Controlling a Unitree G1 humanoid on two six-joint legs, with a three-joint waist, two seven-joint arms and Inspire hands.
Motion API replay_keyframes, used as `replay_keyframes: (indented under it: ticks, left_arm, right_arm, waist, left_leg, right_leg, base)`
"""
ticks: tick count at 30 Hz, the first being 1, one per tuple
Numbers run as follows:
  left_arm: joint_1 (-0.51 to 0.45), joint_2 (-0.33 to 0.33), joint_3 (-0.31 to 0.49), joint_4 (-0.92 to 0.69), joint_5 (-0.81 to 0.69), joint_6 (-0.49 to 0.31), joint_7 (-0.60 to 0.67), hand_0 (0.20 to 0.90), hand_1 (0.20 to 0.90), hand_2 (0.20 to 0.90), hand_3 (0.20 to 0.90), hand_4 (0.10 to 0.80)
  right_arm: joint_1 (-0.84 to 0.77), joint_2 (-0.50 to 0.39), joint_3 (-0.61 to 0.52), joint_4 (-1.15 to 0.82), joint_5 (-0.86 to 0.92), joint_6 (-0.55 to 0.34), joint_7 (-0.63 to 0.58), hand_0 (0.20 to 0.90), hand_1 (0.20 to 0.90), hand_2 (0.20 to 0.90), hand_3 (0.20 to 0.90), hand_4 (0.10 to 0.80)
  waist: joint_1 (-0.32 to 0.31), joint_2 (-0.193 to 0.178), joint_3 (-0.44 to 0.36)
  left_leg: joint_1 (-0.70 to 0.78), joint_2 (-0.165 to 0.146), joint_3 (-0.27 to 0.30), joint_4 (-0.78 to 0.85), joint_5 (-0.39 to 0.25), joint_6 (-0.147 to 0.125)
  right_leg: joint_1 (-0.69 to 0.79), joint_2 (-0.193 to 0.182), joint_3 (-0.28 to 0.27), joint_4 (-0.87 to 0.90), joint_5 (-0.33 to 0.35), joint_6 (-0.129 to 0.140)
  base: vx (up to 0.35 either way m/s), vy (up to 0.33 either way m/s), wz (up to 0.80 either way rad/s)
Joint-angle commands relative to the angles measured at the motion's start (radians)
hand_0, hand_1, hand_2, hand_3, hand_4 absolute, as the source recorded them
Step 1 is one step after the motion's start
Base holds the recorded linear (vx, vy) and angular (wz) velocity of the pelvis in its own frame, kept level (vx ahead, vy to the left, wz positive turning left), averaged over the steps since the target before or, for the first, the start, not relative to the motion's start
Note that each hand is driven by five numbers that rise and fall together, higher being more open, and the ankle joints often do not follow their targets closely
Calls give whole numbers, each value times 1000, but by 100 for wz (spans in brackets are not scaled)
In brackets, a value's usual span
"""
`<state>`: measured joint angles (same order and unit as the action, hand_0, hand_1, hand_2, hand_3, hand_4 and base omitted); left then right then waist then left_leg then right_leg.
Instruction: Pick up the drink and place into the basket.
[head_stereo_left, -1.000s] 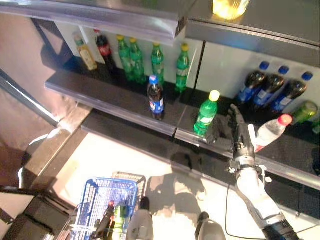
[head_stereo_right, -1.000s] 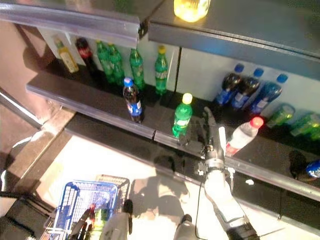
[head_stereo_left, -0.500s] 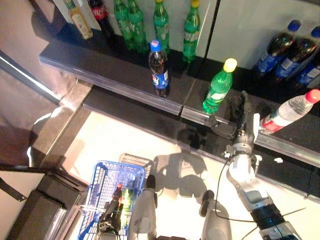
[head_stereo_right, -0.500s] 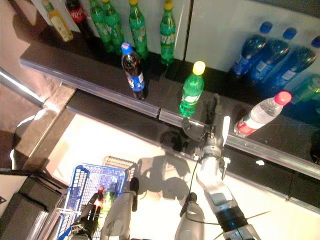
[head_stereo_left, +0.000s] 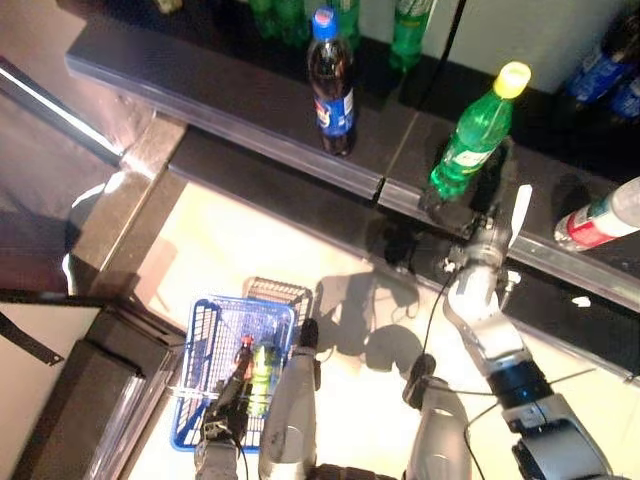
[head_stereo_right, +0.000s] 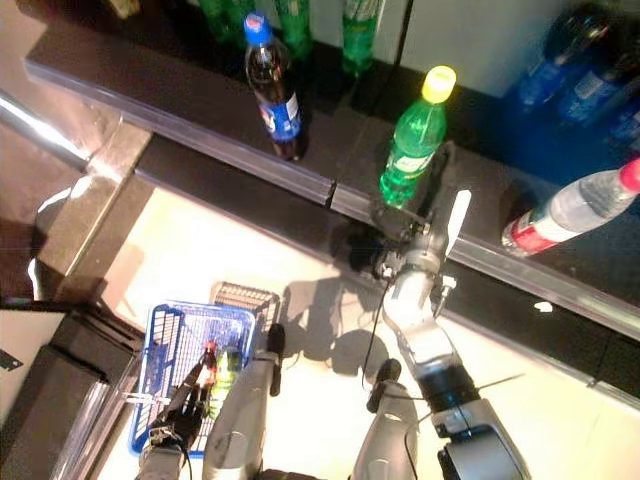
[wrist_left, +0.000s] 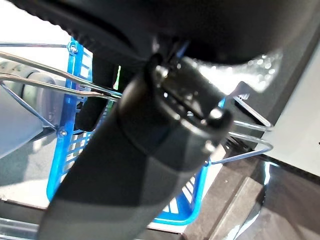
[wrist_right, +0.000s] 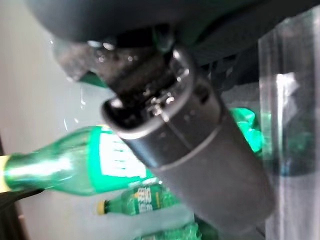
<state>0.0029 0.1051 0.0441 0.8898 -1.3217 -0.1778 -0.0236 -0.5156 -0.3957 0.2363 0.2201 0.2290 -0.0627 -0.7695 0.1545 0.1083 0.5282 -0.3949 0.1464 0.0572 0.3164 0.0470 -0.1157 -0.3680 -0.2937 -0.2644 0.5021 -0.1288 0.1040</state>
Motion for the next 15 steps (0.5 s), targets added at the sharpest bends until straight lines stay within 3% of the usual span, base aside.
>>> replay_keyframes:
  ticks: [1, 15]
  left_arm:
    - [15, 30, -84, -169, 27, -31, -121, 300, 300, 300, 200, 100]
    - [32, 55, -76, -144, 33, 0, -124, 300, 300, 300, 200, 100]
  right_arm:
    - [-155, -32, -58, -85, -45, -51, -54, 900, 900, 900, 900, 800]
    - [-247, -75, -112, -45, -32, -49, -107, 900, 900, 900, 900, 800]
  waist:
    - [5, -9, -8]
    - [33, 2, -8]
  left_leg:
    - [-33, -31, -55, 79, 43, -1]
    - [-69, -53, -62, 95, 5, 18]
  right_leg:
    - [71, -3, -26, -73, 62, -18]
    - [18, -13, -26, -27, 41, -23]
  base:
    - [24, 14, 5]
    - [27, 5, 3]
